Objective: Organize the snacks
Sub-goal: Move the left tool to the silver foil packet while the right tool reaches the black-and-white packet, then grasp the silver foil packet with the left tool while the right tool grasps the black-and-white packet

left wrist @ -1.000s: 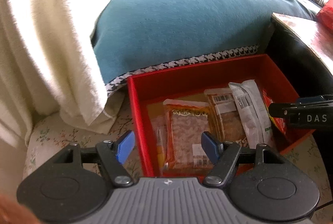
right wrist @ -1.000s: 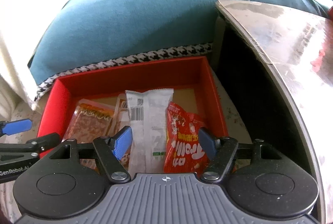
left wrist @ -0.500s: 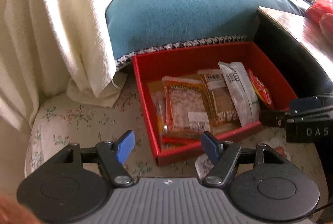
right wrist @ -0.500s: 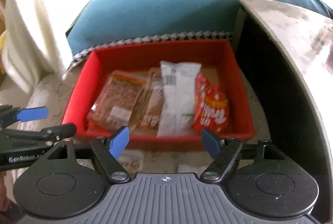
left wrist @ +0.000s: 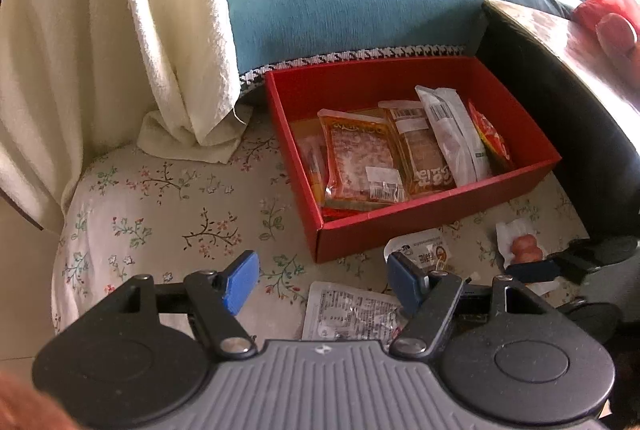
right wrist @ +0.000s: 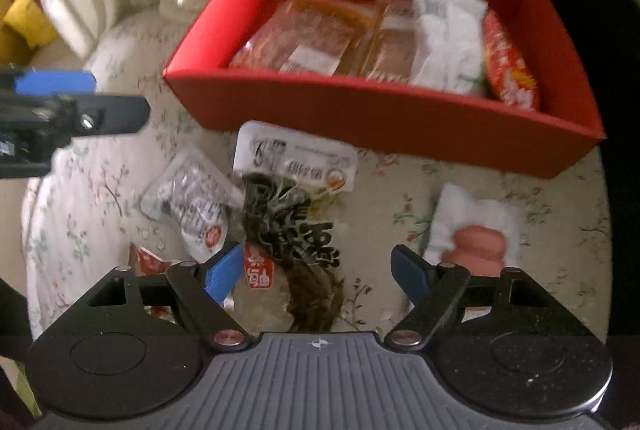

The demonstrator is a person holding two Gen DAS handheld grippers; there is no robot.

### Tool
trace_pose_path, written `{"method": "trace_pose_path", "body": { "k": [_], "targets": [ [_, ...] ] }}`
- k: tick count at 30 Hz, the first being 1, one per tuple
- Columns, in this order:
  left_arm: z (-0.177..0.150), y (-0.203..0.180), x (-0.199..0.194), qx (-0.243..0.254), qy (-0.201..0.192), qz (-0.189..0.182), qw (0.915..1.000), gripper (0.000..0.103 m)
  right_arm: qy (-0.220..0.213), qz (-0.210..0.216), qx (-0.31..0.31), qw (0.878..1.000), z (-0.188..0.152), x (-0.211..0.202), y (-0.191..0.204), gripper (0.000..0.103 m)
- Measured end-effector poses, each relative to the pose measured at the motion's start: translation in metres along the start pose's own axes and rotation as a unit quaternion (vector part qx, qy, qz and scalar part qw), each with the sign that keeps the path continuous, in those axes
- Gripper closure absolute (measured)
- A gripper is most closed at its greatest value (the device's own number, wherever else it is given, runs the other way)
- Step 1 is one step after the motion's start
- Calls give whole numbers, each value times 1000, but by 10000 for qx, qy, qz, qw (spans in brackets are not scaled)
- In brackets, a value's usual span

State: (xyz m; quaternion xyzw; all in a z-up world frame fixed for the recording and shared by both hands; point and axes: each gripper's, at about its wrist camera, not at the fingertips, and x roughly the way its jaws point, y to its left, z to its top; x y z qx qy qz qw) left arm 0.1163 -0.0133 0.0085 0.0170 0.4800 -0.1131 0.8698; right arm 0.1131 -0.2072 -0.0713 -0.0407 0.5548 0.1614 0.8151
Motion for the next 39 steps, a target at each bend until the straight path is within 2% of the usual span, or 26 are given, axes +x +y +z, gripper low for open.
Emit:
{"method": "trace_pose_path", "body": {
  "k": [3,4,5,6,8,10,15,20,23,28,32,33,35,36,39],
  "targets": [
    [0,4,-1,-37,4,-20,10000,39,239,109,17,9997,0,17,2,18],
    [0,5,-1,-46,9,-25,10000,39,215,85,-57,9997,-1,20,5,13],
    [0,6,0,-51,16,-27,10000,39,129,16,-197,9997,-2,20,9,13],
    [-1,6,0,-52,27,-34,10000,39,91,-40,-261,9996,-2,21,12,14],
    [-2,6,1,-20,64,-54,10000,39,66,-132,-383,9992,-3,20,17,24],
    [-5,4,2,49,102,-56,9999,39,111,-179,-563,9982,-7,17,21,26],
    [-22,-1,1,494,283,-249,9981,39,156,-101,-430,9989,-20,4,11,27],
    [-55,-16,-3,1234,554,-860,9871,39,-69,-61,-87,9999,-35,-19,-9,27],
    [-72,-30,0,1594,734,-1049,9789,39,-74,-42,-27,10000,-41,-23,-13,27],
    [-82,-52,21,2042,984,-1040,9684,39,70,-81,-33,9999,-39,-11,-14,27],
    [-89,-58,44,2179,1216,-761,9654,40,201,6,-94,9998,-40,-3,-10,26],
    [-91,-61,43,2232,1081,-701,9662,40,231,4,-94,9997,-40,-1,-10,26],
    [-96,-67,40,2400,974,-602,9640,53,271,1,-57,9996,-40,2,-13,26],
    [-98,-67,37,2371,965,-663,9644,63,277,-10,-42,9996,-41,2,-14,26],
    [-100,-68,34,2273,984,-740,9660,66,279,-23,5,9996,-43,4,-18,27]
  ]
}}
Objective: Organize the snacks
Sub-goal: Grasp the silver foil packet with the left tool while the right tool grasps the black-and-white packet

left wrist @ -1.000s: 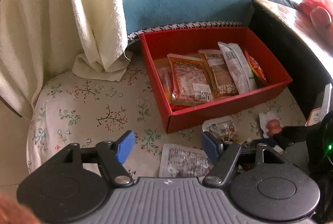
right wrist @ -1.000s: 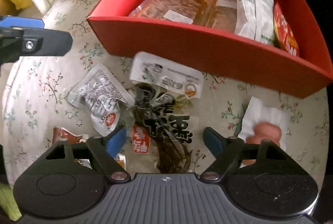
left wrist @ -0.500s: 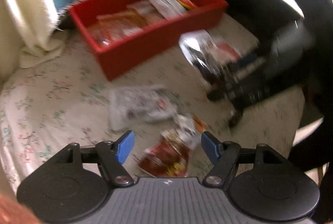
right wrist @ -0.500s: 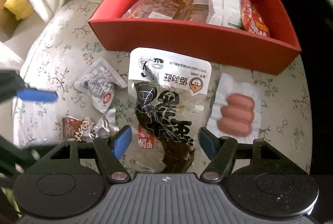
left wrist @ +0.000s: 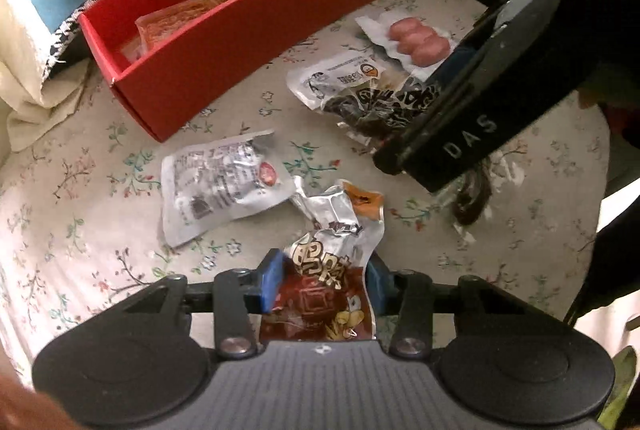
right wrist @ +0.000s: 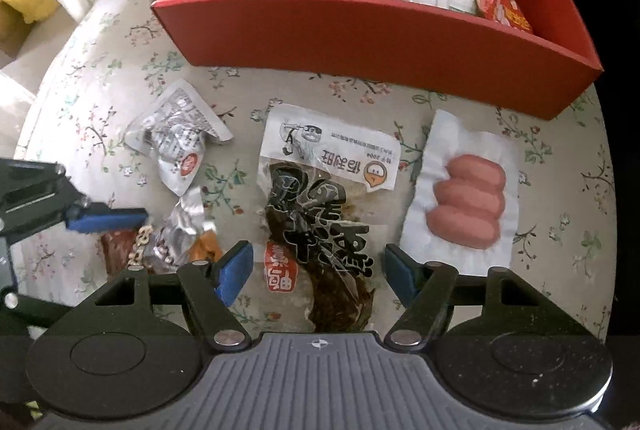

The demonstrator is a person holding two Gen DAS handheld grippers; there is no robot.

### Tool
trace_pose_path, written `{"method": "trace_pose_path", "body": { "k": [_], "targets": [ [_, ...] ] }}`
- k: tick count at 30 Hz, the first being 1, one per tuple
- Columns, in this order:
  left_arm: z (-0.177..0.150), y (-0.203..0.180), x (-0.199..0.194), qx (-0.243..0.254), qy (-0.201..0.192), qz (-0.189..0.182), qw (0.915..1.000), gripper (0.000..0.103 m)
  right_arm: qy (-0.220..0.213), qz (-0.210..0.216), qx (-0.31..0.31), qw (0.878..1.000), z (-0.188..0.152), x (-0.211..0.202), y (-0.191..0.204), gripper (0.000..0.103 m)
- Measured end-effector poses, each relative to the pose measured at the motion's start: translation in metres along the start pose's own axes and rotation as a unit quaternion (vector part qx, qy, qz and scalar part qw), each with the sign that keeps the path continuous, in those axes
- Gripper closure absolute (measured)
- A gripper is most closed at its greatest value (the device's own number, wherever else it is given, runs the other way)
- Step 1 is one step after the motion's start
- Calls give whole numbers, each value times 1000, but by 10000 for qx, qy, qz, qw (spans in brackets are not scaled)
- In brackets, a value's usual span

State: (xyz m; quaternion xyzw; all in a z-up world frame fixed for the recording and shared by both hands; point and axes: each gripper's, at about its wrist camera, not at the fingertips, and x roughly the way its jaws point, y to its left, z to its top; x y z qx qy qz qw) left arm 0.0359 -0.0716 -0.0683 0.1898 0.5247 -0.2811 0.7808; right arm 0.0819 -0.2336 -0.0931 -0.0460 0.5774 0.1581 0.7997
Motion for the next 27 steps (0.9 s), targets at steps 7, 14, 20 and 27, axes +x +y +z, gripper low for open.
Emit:
{"method": "trace_pose_path", "body": {
  "k": [7,14,20,27],
  "targets": [
    [-4,2,-7,-262,-85,-114,9996,66,-88,13,-68,9999,2,-3,4,28],
    [0,7,-15,-349,-309,-107,9989,66,-229,59,-33,9997,1,-14,1,29],
    [2,14,-26,-514,-472,-136,9975,66,-348,70,62,9993,1,-19,-3,30],
    [7,25,-32,-744,-591,6,9955,66,-447,-41,128,9989,1,-23,-7,30]
  ]
}}
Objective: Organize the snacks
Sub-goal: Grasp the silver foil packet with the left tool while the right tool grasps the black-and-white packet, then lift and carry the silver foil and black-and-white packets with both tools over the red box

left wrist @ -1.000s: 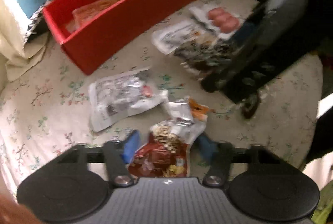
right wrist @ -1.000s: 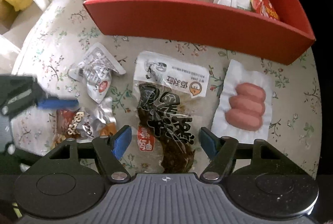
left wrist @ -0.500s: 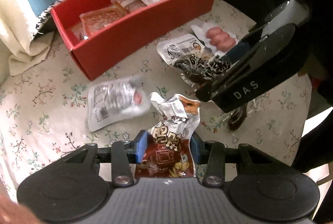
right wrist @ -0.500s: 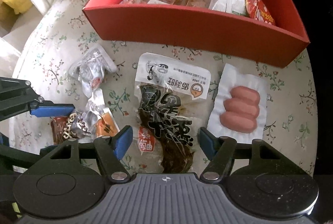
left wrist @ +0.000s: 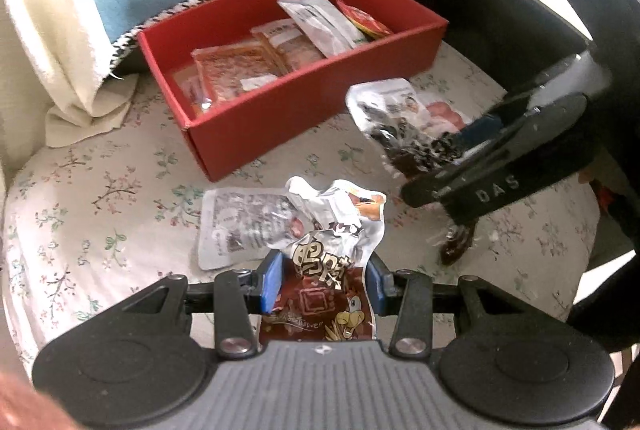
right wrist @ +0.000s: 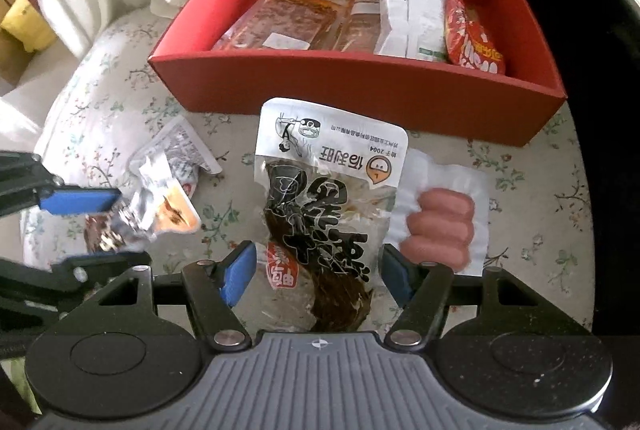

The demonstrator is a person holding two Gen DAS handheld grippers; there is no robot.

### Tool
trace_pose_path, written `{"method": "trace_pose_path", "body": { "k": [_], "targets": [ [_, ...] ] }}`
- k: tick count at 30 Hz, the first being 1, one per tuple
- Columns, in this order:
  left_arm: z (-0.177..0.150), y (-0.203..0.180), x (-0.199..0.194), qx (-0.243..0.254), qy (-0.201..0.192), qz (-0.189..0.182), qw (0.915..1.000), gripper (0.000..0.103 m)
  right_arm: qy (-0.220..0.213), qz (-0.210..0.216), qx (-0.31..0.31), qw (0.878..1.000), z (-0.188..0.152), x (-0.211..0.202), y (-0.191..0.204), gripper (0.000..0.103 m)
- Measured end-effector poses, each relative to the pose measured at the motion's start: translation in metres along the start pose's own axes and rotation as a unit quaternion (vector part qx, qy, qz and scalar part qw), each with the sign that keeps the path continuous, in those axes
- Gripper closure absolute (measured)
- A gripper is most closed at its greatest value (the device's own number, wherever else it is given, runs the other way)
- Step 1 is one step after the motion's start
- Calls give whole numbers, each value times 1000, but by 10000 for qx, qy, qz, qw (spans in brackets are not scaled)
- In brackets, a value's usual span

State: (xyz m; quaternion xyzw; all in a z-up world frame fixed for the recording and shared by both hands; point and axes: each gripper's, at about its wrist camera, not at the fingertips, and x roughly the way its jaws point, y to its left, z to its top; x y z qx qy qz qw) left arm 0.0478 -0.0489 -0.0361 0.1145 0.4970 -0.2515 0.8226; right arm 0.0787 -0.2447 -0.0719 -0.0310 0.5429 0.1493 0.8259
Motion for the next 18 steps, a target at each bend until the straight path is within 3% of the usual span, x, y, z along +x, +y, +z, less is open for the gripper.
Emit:
{"method": "trace_pose_path", "body": {
  "k": [9,11,13,15,17,18],
  "targets": [
    [3,-2,5,44,55,232,9997,66,312,-237,-304,9988,3,30,16,25],
    [3,-4,6,80,70,297,9995,66,391,-246,-463,9979,3,35,20,14],
    [3,-4,7,111,82,355,9993,66,360,-357,-572,9971,0,38,25,11],
    [2,-3,9,94,132,395,9991,66,340,-343,-571,9972,-1,36,25,12],
    [1,-2,10,87,163,435,9989,66,288,-333,-518,9977,-2,31,21,25],
    [1,-2,10,83,161,432,9989,66,257,-298,-456,9982,-3,27,18,27]
  ]
}}
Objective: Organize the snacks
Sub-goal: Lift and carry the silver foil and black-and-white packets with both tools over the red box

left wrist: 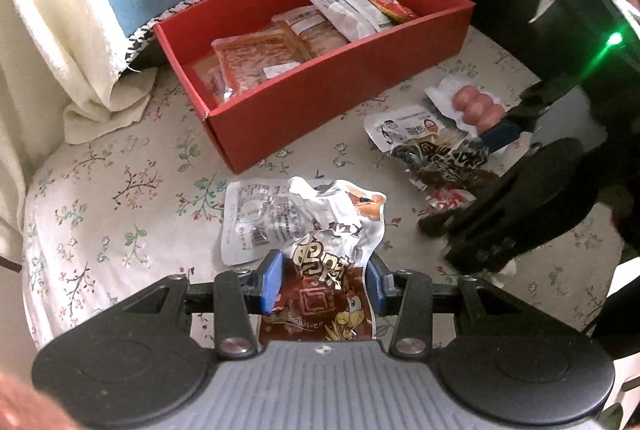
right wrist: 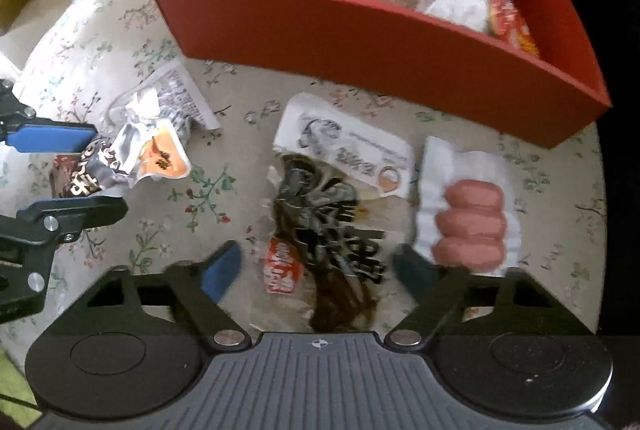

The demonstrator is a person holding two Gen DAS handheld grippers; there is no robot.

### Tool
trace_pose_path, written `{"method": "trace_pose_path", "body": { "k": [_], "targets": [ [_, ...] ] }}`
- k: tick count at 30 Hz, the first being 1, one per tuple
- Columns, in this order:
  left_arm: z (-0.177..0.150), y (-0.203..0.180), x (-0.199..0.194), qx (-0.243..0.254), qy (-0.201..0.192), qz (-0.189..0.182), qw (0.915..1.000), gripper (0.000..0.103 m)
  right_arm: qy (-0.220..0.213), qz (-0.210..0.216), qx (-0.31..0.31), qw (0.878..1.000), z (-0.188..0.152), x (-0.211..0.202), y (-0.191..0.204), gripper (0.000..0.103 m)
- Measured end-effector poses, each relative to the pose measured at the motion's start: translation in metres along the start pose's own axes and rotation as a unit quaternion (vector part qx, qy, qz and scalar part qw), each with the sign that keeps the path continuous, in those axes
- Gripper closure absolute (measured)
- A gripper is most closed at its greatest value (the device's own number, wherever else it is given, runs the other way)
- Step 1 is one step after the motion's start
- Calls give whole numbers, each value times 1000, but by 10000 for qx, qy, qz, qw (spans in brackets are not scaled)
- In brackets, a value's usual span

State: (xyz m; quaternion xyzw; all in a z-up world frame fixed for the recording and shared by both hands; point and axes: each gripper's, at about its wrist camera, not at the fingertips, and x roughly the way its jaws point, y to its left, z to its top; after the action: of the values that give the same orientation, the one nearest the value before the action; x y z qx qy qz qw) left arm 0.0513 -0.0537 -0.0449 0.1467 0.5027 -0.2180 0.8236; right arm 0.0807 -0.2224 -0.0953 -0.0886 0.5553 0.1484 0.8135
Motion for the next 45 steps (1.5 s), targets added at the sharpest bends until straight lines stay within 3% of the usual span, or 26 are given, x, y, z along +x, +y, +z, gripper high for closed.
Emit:
{"method": "trace_pose_path", "body": {
  "k": [21,45],
  "targets": [
    [21,-2,-20,-41,-565,155,9983,66,-990,307,450,9936,11,-64,-30,29],
    [76,2,-22,-252,-1198,616,9906,66,-1881,9,920,9778,52,-106,-70,29]
  ]
}}
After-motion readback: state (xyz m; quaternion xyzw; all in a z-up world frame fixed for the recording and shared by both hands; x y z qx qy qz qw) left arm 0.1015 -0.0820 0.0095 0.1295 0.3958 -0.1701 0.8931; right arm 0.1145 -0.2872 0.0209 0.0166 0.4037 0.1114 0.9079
